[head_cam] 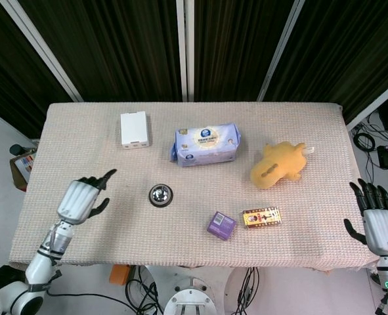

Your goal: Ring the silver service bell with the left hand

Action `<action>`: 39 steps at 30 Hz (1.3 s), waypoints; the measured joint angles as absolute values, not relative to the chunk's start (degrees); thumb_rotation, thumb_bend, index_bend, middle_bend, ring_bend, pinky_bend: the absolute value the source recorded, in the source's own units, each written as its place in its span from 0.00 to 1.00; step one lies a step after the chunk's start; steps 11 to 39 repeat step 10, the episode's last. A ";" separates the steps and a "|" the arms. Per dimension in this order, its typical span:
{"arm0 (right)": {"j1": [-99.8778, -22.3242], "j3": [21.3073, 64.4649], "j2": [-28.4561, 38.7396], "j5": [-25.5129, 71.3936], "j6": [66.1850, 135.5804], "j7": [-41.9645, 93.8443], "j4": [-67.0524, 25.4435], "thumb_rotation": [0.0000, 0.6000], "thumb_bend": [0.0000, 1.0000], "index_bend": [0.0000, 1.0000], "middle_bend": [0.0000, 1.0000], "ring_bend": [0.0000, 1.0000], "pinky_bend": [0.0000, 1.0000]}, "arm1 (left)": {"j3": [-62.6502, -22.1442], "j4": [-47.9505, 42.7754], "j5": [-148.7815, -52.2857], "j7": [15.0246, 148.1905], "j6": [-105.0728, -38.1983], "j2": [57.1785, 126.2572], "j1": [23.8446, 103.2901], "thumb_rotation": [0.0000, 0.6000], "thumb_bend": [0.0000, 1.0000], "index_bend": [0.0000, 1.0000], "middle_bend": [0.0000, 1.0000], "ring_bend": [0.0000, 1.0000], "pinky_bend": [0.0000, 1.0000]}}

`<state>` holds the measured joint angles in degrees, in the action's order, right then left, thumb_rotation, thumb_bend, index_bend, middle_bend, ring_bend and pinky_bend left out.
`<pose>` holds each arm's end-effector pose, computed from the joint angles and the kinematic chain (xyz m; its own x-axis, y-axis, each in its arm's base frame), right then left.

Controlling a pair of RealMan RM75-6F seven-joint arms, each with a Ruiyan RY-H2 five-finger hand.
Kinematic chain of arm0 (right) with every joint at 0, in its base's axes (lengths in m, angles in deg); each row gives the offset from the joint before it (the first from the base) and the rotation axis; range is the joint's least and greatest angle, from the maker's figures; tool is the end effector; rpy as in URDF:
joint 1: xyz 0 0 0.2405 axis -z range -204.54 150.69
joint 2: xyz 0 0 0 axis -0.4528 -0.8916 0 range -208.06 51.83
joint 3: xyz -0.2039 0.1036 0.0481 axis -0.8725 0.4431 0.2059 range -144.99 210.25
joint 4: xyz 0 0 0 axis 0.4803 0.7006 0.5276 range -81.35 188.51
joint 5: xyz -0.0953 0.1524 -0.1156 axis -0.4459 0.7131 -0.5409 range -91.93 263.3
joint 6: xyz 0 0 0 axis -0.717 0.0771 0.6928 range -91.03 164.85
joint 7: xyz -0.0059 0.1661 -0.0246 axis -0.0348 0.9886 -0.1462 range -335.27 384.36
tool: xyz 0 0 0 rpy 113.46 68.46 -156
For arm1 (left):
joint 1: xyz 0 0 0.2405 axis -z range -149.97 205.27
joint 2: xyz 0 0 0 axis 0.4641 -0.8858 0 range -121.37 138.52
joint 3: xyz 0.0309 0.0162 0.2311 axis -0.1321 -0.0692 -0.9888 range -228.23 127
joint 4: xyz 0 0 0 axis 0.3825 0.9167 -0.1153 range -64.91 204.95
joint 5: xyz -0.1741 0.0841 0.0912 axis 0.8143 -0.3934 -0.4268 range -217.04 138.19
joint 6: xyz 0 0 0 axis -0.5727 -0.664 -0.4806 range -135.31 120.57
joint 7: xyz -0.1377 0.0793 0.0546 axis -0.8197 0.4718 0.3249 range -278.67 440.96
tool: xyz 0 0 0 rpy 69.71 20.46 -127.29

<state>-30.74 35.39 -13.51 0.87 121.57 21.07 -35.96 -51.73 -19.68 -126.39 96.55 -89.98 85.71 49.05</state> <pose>-0.3086 -0.1984 0.1484 0.4840 -0.0178 0.8749 -0.8744 0.0295 0.4843 -0.2116 0.2567 0.0622 0.4938 -0.0253 0.8692 0.8228 -0.3098 -0.4764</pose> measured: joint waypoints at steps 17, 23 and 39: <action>-27.95 34.35 -14.55 2.16 123.12 20.21 -34.59 1.00 0.18 0.00 0.00 0.00 0.00 | -57.50 -22.28 -124.54 95.46 -98.88 75.92 34.33 0.59 0.00 0.11 0.04 0.06 0.25; -27.95 34.35 -14.55 2.16 123.12 20.21 -34.59 1.00 0.18 0.00 0.00 0.00 0.00 | -57.50 -22.28 -124.54 95.46 -98.88 75.92 34.33 0.59 0.00 0.11 0.04 0.06 0.25; -27.95 34.35 -14.55 2.16 123.12 20.21 -34.59 1.00 0.18 0.00 0.00 0.00 0.00 | -57.50 -22.28 -124.54 95.46 -98.88 75.92 34.33 0.59 0.00 0.11 0.04 0.06 0.25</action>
